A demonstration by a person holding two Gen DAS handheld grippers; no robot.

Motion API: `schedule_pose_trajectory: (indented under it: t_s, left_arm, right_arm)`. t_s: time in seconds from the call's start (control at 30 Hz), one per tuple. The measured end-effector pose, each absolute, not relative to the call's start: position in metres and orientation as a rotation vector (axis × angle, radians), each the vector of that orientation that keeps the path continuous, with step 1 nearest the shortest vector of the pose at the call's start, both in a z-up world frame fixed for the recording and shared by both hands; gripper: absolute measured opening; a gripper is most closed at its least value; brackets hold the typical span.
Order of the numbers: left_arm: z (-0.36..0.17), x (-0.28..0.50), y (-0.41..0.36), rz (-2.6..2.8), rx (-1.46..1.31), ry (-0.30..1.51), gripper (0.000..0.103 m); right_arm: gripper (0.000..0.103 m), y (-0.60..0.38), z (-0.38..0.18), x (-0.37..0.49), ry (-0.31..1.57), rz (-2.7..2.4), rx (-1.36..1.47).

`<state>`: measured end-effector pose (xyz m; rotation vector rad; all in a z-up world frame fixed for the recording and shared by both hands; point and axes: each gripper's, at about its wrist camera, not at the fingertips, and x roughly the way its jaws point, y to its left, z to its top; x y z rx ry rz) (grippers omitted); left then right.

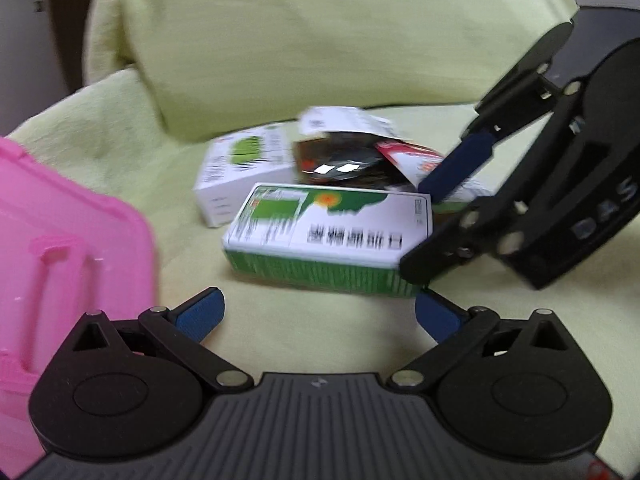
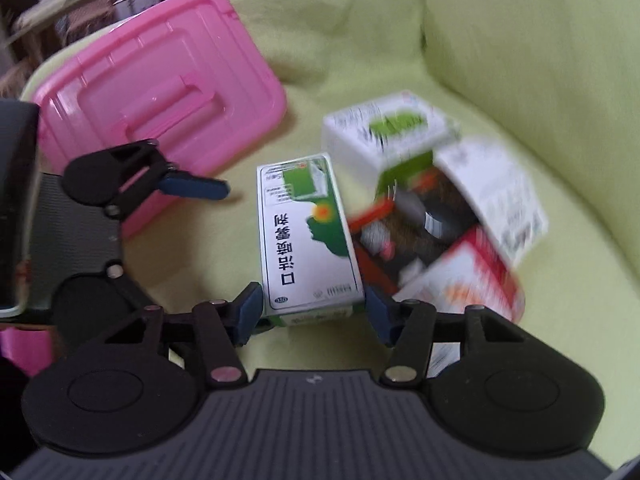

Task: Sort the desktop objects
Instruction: 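Move the right tool toward the green-and-white medicine box, then close the right gripper on the green-and-white box's end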

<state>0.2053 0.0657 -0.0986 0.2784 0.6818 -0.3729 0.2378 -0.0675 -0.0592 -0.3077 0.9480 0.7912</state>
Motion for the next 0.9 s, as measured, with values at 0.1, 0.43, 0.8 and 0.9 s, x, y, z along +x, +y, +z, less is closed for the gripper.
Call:
schedule_pose_trajectory:
  t_s: [0.1, 0.43, 0.8, 0.9]
  left_arm:
    - [-0.100, 0.200, 0.058, -0.441, 0.315, 0.689, 0.102]
    - [-0.101, 0.195, 0.046, -0.476, 0.366, 0.704, 0.102]
    - [-0.101, 0.192, 0.042, -0.499, 0.371, 0.704, 0.102]
    - [-0.101, 0.190, 0.038, -0.500, 0.378, 0.705, 0.102]
  right_arm:
    - [0.054, -0.082, -0.058, 0.229, 0.933, 0.781, -0.273]
    - [0.060, -0.051, -0.063, 0.240, 0.857, 0.768, -0.357]
    - [0.053, -0.075, -0.085, 0.271, 1.086, 0.773, 0.024]
    - [0.045, -0.082, -0.082, 0.267, 1.111, 0.813, 0.107]
